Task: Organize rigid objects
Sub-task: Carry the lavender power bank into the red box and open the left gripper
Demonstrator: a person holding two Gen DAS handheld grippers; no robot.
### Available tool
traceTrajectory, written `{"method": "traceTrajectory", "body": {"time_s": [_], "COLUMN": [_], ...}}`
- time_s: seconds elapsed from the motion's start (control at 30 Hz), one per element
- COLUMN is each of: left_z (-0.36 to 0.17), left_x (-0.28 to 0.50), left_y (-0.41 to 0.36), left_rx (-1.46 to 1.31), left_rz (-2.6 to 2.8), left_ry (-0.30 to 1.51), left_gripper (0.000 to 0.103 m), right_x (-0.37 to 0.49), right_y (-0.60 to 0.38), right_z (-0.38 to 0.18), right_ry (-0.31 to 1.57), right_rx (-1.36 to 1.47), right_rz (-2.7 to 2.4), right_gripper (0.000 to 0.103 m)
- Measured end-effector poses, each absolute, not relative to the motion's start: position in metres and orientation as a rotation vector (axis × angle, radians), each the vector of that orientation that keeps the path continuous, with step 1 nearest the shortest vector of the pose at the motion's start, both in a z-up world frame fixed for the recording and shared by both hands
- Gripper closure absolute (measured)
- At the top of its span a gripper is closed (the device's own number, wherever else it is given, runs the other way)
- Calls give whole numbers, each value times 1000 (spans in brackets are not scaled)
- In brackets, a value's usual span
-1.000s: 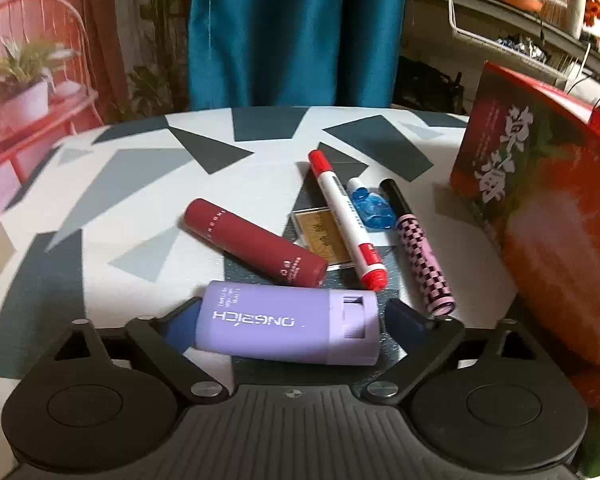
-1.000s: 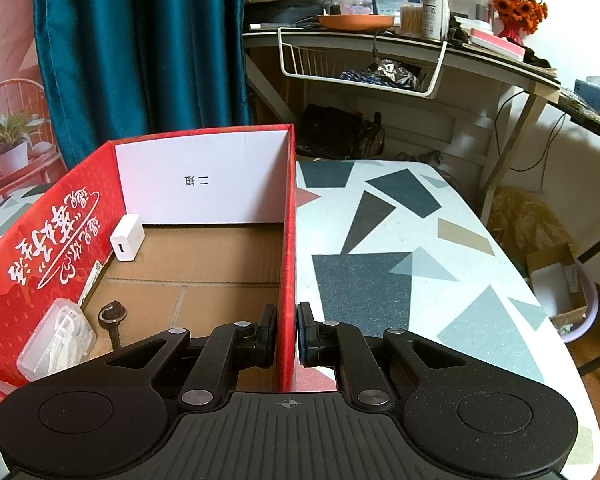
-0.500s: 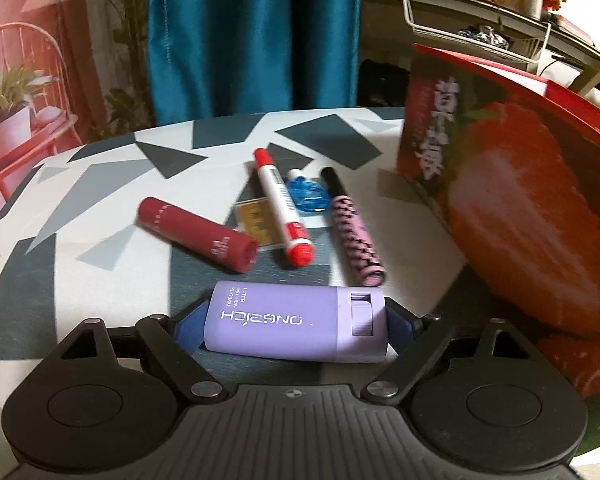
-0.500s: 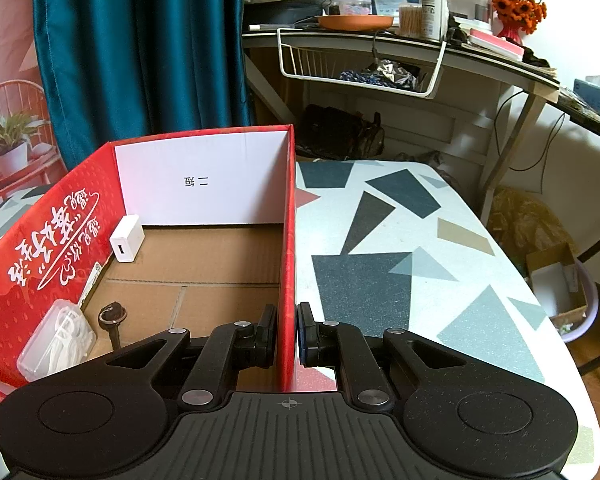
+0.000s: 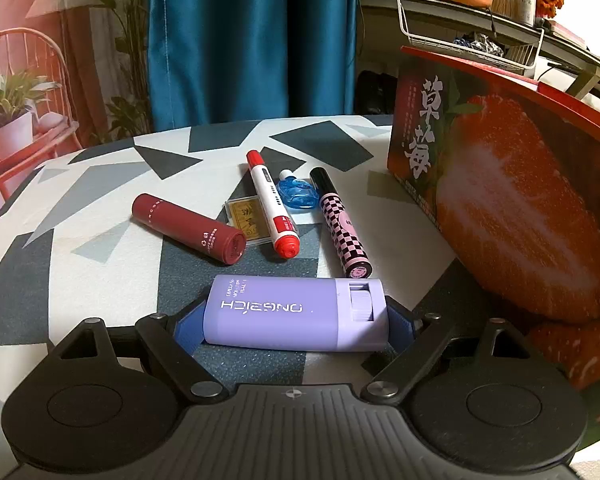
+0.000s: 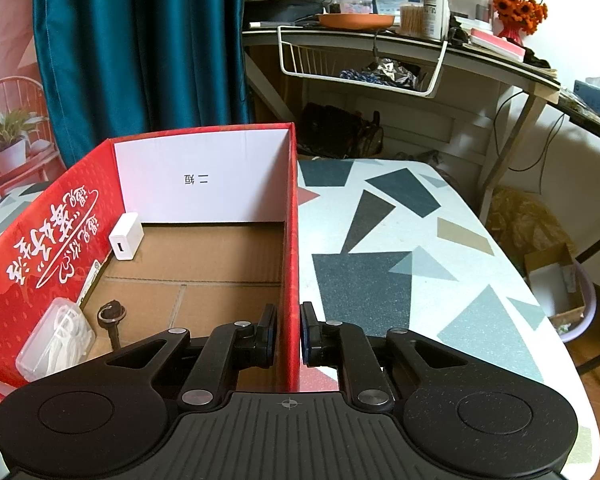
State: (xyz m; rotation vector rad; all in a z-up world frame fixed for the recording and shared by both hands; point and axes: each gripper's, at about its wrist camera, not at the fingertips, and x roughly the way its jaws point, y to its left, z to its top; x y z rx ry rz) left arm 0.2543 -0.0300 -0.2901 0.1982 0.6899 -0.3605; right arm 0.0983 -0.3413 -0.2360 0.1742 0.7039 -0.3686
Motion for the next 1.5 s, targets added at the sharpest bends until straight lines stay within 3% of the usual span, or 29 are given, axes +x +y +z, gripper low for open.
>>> {"method": "traceTrajectory", "body": {"time_s": [1.0, 1.27, 1.5], "left_z": [-284, -239, -182], "left_x": [255, 263, 269], "left_y": [-31, -30, -66], "left_rx": [242, 151, 218], "left_rz": [-372, -459, -647], "left_ry": [700, 659, 496], "left_gripper": [15, 15, 15], "right_x": [96, 96, 97], "right_y": [-339, -340, -340], "right_z": [-237, -237, -237], "right_ry": [689, 686, 690], "right_rx": [171, 178, 174], "right_rz": [-389, -386, -384], "right_gripper": [94, 94, 94]}}
